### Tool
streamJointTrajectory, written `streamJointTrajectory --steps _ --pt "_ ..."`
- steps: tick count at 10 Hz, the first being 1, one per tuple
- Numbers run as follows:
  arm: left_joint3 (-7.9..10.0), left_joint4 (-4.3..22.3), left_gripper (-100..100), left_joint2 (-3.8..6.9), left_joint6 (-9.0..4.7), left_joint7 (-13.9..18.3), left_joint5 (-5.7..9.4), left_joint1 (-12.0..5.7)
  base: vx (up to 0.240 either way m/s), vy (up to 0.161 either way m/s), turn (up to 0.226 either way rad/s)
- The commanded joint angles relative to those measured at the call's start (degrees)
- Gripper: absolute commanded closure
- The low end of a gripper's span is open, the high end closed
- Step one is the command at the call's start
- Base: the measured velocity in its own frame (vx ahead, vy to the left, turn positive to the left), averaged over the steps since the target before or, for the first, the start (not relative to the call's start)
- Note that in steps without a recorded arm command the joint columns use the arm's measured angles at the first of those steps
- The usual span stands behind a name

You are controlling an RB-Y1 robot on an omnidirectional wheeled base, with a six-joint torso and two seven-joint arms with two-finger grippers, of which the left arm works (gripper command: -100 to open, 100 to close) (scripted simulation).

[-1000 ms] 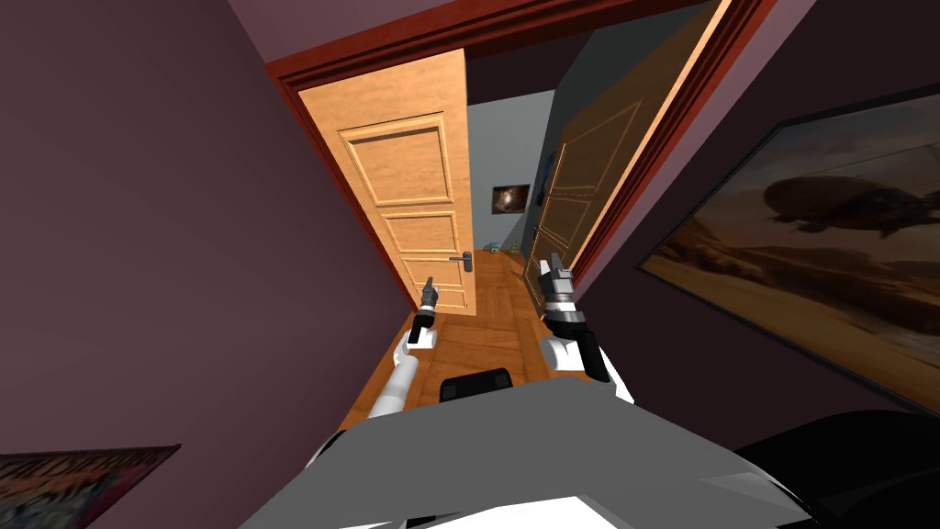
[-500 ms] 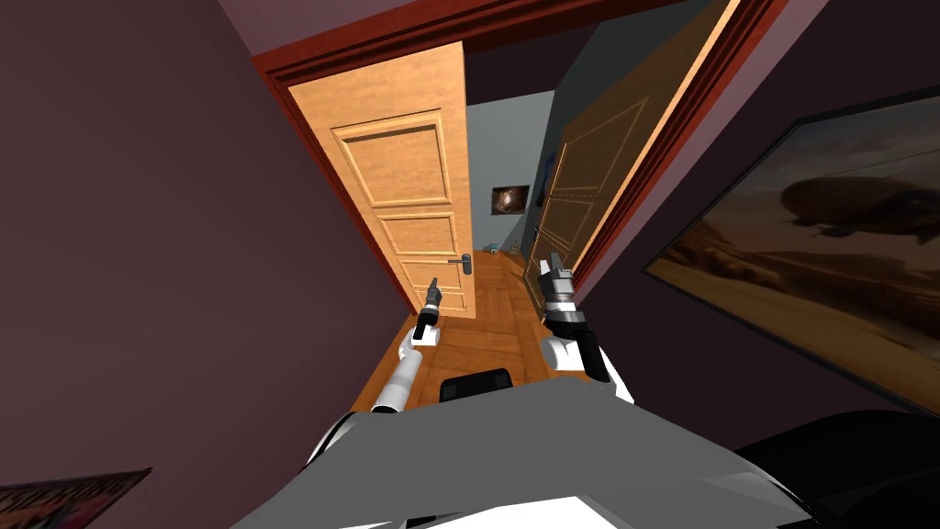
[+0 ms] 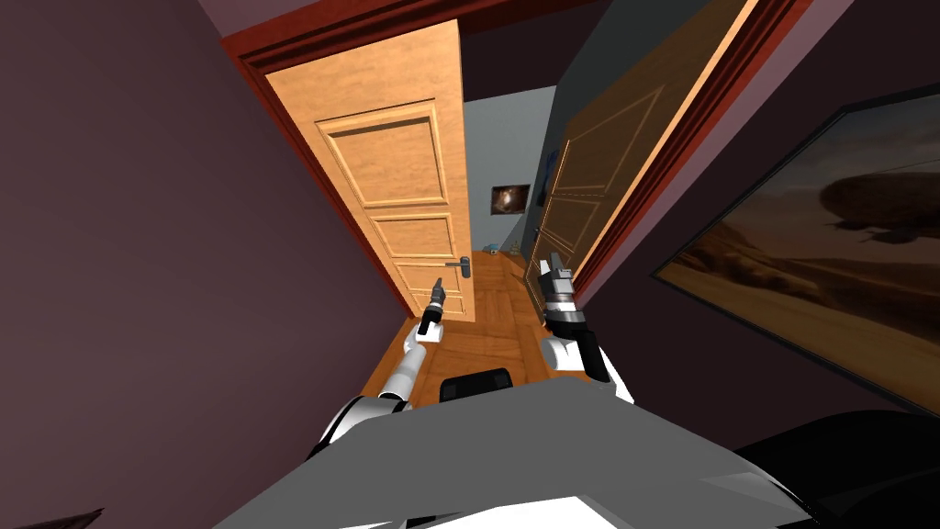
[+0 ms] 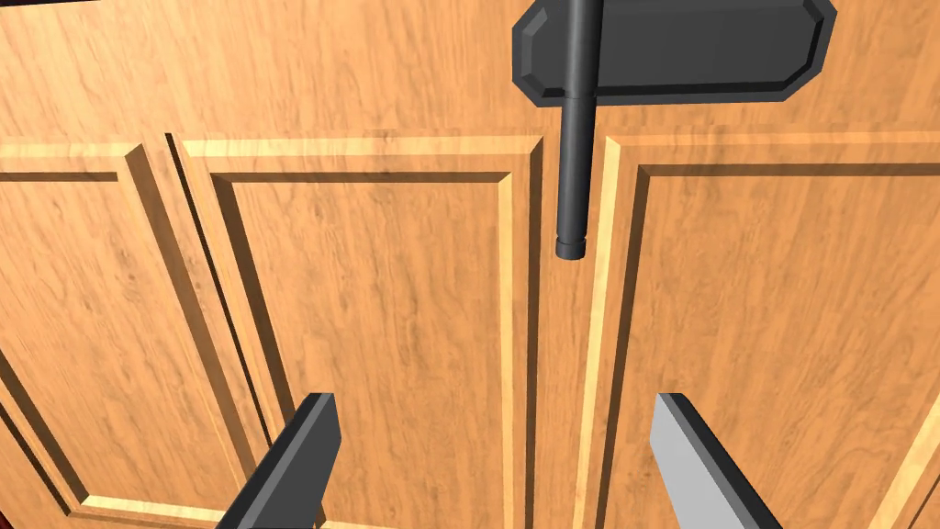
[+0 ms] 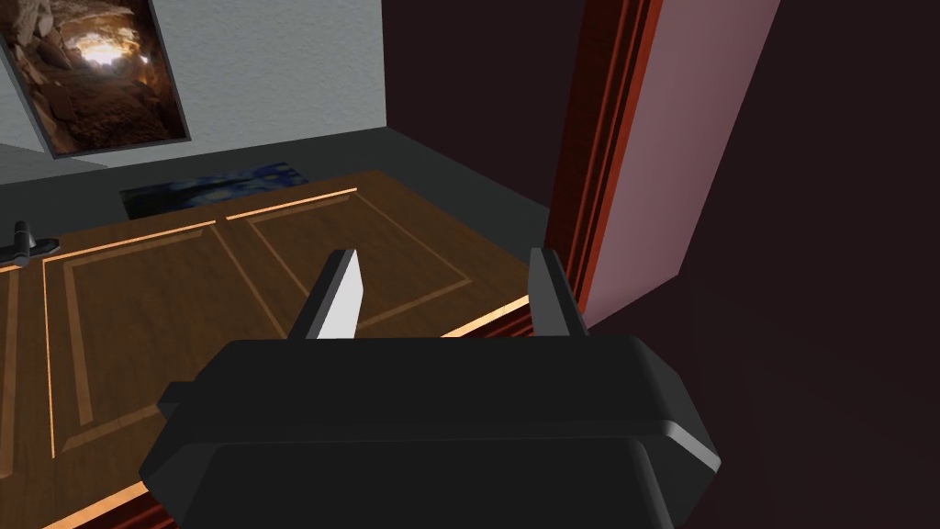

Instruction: Push the door open

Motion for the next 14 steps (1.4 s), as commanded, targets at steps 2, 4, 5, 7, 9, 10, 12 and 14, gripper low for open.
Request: streamJointTrajectory --steps 2,4,5,7,9,10,12,14 --pt "-0.19 3.57 -100 -0.51 0.15 0.06 -0.05 -2.08 0.094 -0.011 -0.007" --pt "-0.34 6.82 -100 -1.11 0.38 0.09 -0.09 -4.1 0.109 -0.026 -0.009" --pt "-0.39 7.89 -100 -1.3 0.46 0.1 -0.1 -4.76 0.116 -0.023 -0.006" --pt "-0.5 10.3 -100 -1.82 0.63 0.12 -0.13 -6.25 0.113 -0.019 -0.008" --pt "-0.61 12.85 -100 -2.43 0.81 0.14 -0.16 -7.83 0.106 -0.009 -0.007" --pt "-0.62 11.8 -100 -2.3 0.78 0.09 -0.19 -7.1 0.048 -0.008 -0.001" --pt "-0.38 12.05 -100 -0.64 0.82 0.01 -0.11 -7.22 0.142 -0.036 -0.026" --pt "-0.17 12.17 -100 -0.14 0.82 -0.06 -0.05 -7.26 0.198 -0.051 -0.017"
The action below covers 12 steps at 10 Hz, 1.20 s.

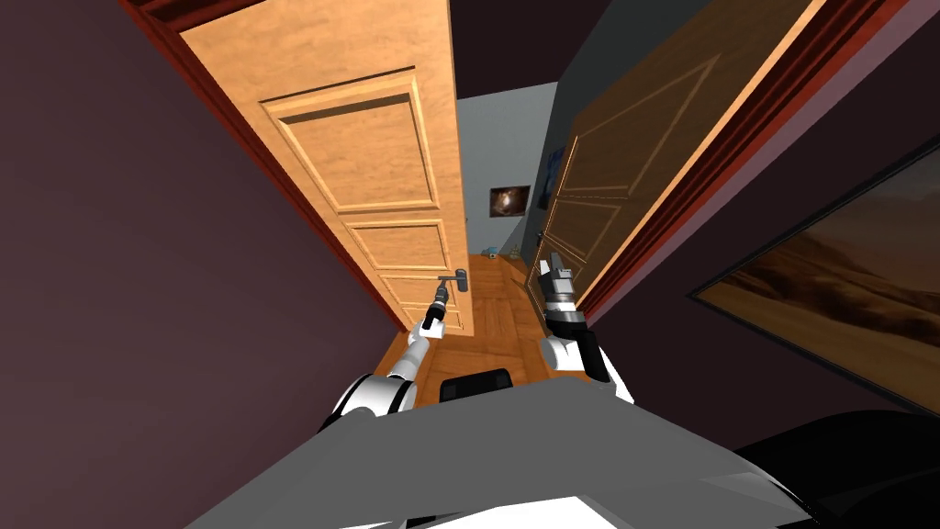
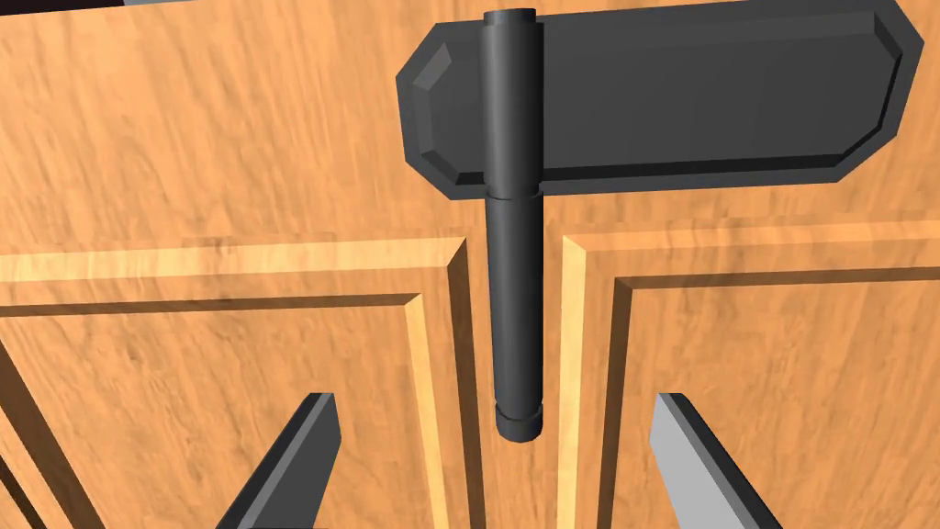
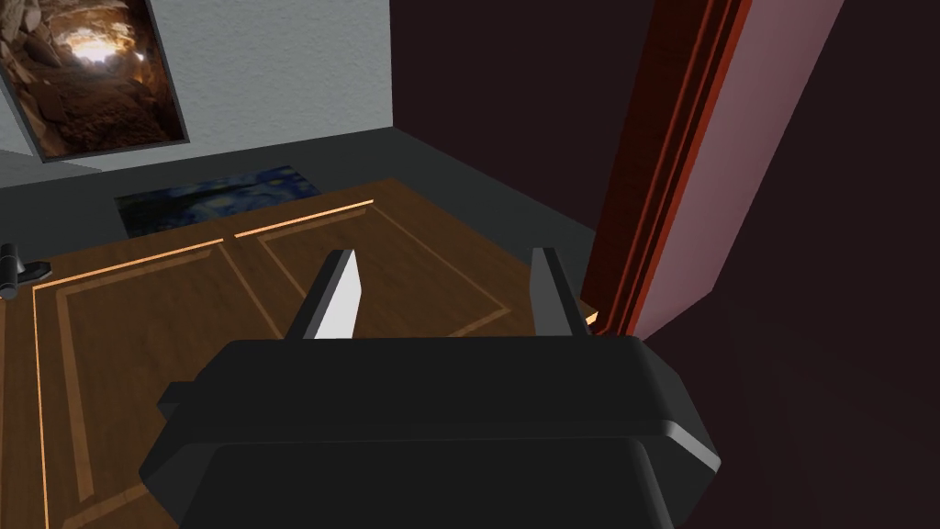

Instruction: Push the door open

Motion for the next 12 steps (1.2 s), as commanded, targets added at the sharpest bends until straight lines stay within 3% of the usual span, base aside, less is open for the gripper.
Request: streamJointTrajectory --steps 1,4,5,6,11,12 --pt "0.07 -0.53 -100 0.24 0.3 0.01 0.02 0.33 0.217 -0.05 -0.029" --pt "0.43 -0.31 -100 -1.07 0.3 -0.1 0.13 0.25 0.21 -0.063 -0.025" --pt "0.33 -0.79 -100 -0.71 0.48 -0.09 0.09 0.47 0.091 -0.023 -0.002" --pt "0.33 -0.79 100 -0.71 0.48 -0.09 0.09 0.47 -0.012 0.001 0.006" --pt "0.33 -0.79 100 -0.71 0.48 -0.09 0.09 0.47 -0.008 0.004 -0.006" --pt "1.07 -0.89 100 0.04 0.47 -0.24 0.34 0.21 0.078 -0.056 0.017"
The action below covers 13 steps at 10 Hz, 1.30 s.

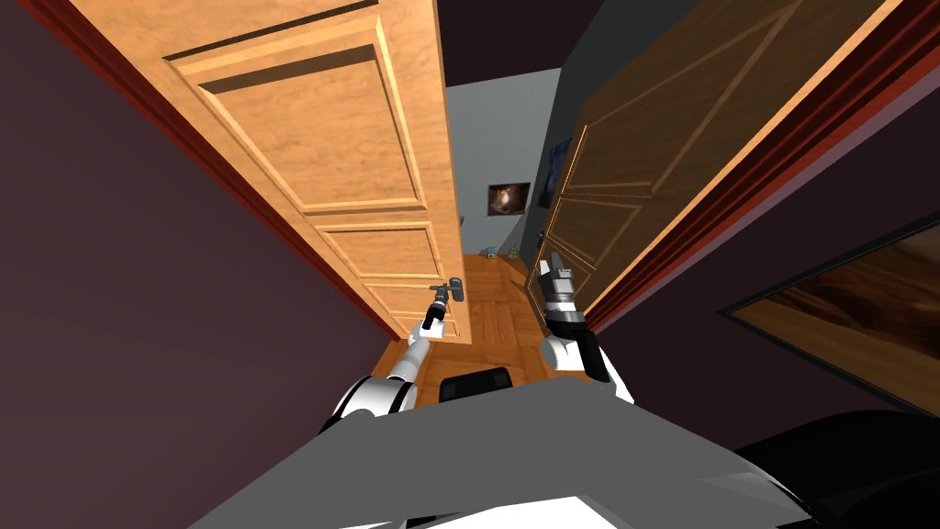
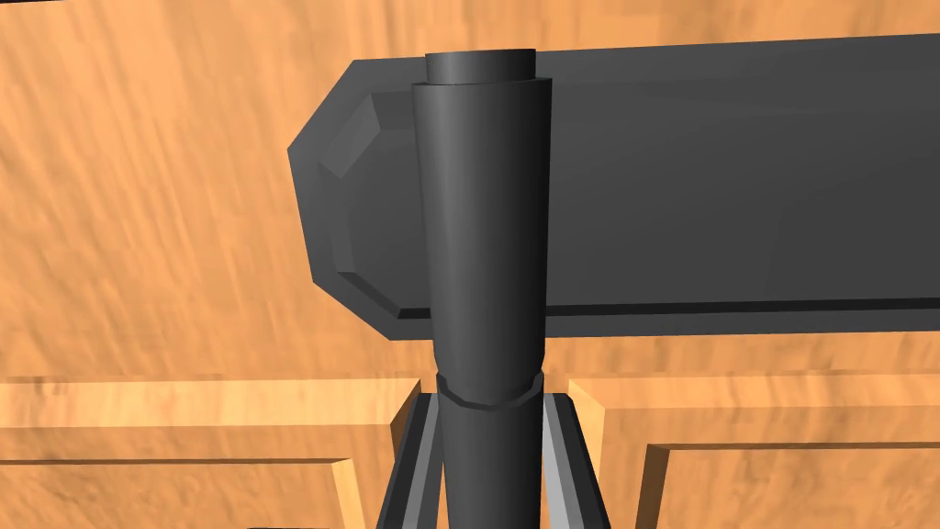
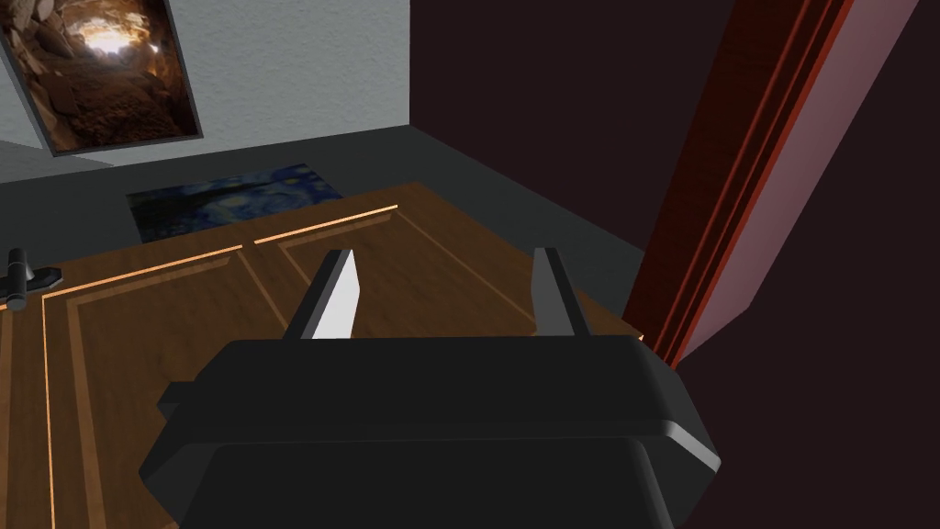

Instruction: Push the door open

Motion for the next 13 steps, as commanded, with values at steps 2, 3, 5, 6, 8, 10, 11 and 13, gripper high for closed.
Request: streamJointTrajectory --steps 2,3,5,6,8,10,11,13 --pt "1.42 0.59 100 1.03 -0.43 -0.5 0.41 -0.4 0.161 -0.128 0.064" --pt "1.42 0.59 100 1.03 -0.43 -0.5 0.41 -0.4 0.097 -0.043 0.012" --pt "2.36 0.67 100 1.75 -0.44 -0.75 0.72 -0.31 0.092 -0.035 -0.001" --pt "2.61 0.69 100 1.93 -0.44 -0.81 0.81 -0.29 0.157 -0.12 0.067" --pt "3.76 0.78 100 2.65 -0.44 -1.12 1.19 -0.17 0.165 -0.115 0.055" --pt "5.02 0.88 100 3.33 -0.44 -1.46 1.61 -0.05 0.182 -0.156 0.073" --pt "5.35 0.91 100 3.49 -0.44 -1.55 1.72 -0.02 0.175 -0.132 0.073" --pt "6.7 1.02 100 4.1 -0.45 -1.91 2.16 0.11 0.163 -0.112 0.047"
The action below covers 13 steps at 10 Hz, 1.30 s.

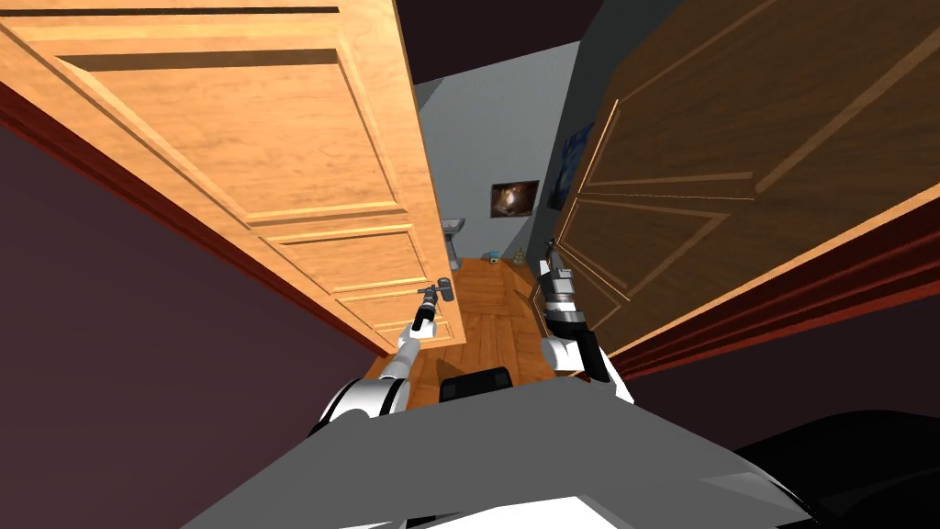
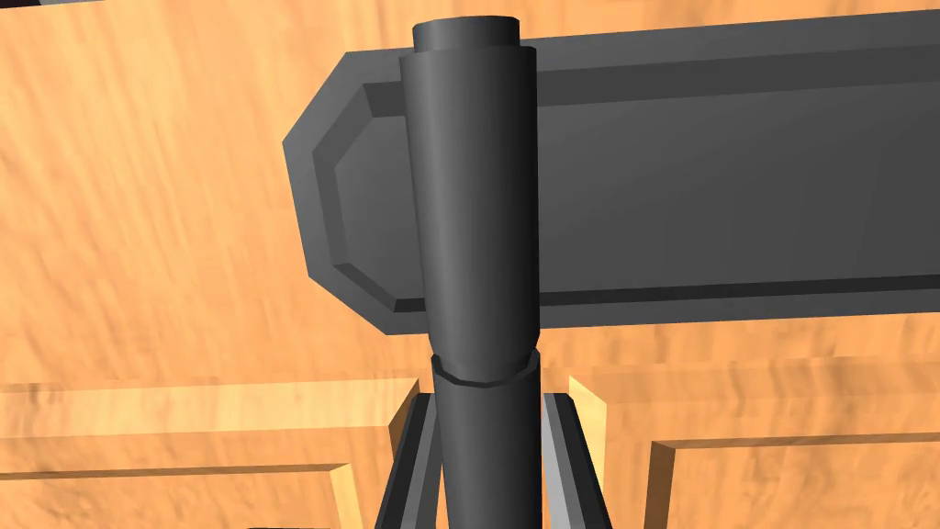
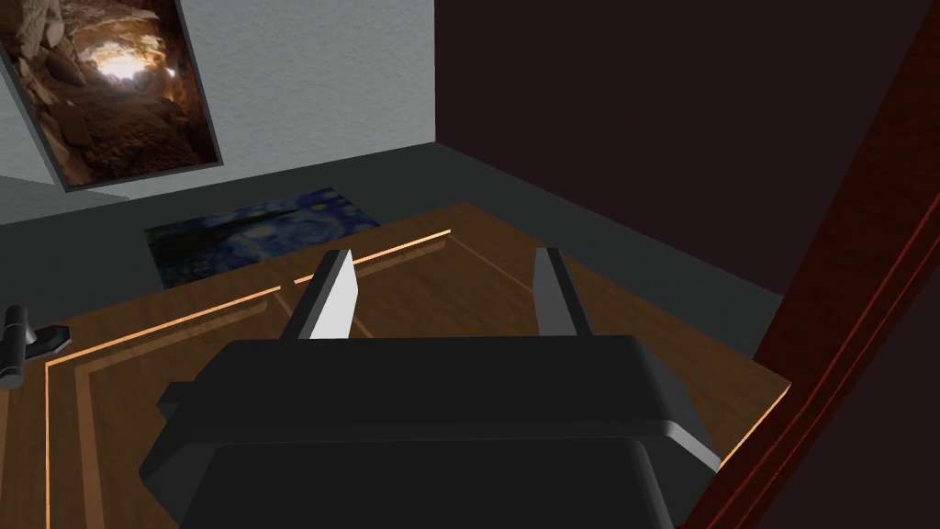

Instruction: Push the door open

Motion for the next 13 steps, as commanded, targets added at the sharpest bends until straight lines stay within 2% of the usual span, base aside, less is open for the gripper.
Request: streamJointTrajectory --steps 1,2,3,7,8,9,13 --pt "1.52 -0.66 100 1.34 0.16 -0.25 0.48 0.18 0.168 -0.131 0.104" --pt "1.52 -0.66 100 1.34 0.16 -0.25 0.48 0.18 0.126 -0.108 0.055" --pt "2.55 -0.57 100 1.72 0.16 -0.52 0.82 0.28 0.149 -0.137 0.062" --pt "3.9 -0.46 100 2.18 0.16 -0.88 1.27 0.41 0.129 -0.115 0.065" --pt "4.87 -0.39 100 2.48 0.16 -1.14 1.59 0.51 0.112 -0.106 0.056" --pt "4.87 -0.39 100 2.48 0.16 -1.14 1.59 0.51 0.11 -0.094 0.067" --pt "7.15 -0.2 100 3.1 0.15 -1.75 2.35 0.73 0.148 -0.127 0.067"
